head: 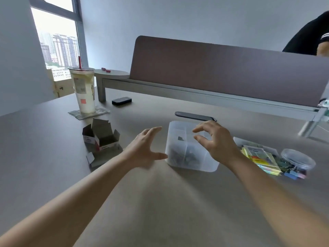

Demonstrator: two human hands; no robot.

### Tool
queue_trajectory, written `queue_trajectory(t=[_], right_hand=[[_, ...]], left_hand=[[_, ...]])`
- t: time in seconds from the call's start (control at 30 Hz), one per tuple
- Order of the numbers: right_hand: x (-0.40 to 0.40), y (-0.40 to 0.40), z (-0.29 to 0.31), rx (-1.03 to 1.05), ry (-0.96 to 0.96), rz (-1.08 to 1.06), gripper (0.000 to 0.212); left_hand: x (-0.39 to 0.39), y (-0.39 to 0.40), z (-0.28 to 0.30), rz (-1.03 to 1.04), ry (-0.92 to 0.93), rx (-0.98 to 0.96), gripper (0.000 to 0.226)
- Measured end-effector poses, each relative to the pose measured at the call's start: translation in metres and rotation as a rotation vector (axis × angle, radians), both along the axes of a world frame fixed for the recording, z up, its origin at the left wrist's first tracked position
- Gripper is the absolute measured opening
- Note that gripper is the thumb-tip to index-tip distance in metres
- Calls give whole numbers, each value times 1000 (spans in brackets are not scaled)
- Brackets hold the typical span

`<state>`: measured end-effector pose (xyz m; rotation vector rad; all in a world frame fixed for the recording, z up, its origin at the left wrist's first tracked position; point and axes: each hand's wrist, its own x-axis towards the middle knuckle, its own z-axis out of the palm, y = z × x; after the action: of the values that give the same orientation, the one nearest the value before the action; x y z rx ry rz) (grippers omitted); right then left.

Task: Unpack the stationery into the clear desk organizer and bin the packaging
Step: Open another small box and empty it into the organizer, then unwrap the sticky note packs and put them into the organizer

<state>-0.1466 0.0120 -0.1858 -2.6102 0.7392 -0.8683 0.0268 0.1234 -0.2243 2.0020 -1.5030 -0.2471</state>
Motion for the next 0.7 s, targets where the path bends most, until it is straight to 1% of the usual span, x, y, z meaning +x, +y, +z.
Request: queue_trajectory(t=[0.17,0.27,0.37,0.5,0.7], right_hand=[[21,-25,10,191,132,83,8],[37,-33,14,258,233,143,11],[48,-36,16,296,373,186,18],[55,-37,23,286,529,203,26],[66,-36,28,200,733,150,25]], left_hand=[[10,-35,-7,-117,124,-15,100],[17,-46,-12,-164,216,-42,105],[22,-50,-20,-192,245,-68,101],[23,-51,-24,-210,237,-110,95],[22,-50,-26,-216,240,-151,93]])
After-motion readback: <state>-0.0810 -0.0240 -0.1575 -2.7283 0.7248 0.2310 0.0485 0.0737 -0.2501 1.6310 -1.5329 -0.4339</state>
